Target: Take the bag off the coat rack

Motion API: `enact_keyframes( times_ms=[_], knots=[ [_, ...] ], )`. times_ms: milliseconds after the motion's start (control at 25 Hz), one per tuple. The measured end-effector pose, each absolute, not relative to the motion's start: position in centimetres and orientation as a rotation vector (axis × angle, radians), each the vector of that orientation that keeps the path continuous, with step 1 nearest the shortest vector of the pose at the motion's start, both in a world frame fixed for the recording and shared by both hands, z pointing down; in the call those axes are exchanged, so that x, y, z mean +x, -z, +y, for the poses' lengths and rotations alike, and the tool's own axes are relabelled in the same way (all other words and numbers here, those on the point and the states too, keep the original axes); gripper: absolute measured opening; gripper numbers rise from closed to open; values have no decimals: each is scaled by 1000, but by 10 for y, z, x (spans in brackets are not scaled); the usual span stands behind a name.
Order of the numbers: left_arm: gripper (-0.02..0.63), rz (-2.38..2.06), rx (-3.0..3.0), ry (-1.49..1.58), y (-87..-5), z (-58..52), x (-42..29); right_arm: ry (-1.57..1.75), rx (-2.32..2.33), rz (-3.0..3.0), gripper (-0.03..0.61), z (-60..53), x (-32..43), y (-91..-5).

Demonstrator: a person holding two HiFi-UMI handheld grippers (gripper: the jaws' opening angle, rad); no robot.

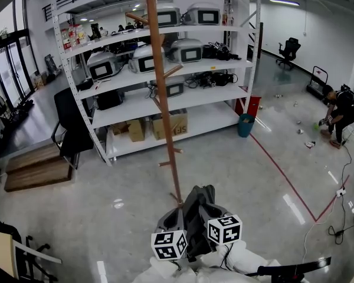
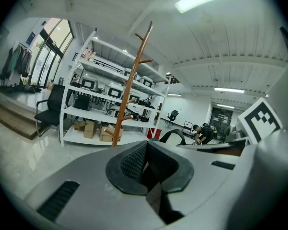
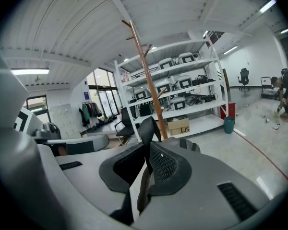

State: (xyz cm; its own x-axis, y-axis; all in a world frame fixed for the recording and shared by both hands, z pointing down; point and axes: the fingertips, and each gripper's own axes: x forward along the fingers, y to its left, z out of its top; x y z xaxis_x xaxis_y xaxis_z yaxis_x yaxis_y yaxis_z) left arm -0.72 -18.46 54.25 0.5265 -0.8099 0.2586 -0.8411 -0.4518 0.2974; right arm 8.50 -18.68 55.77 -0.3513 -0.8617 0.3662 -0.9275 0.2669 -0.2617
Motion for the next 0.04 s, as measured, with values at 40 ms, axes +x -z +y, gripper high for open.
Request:
enact_keyframes(
  times_ms=[40],
  knots=[
    [3, -1357, 2382, -114, -543, -184, -7, -656, 1690, -2376, 40, -186, 85, -558]
  ],
)
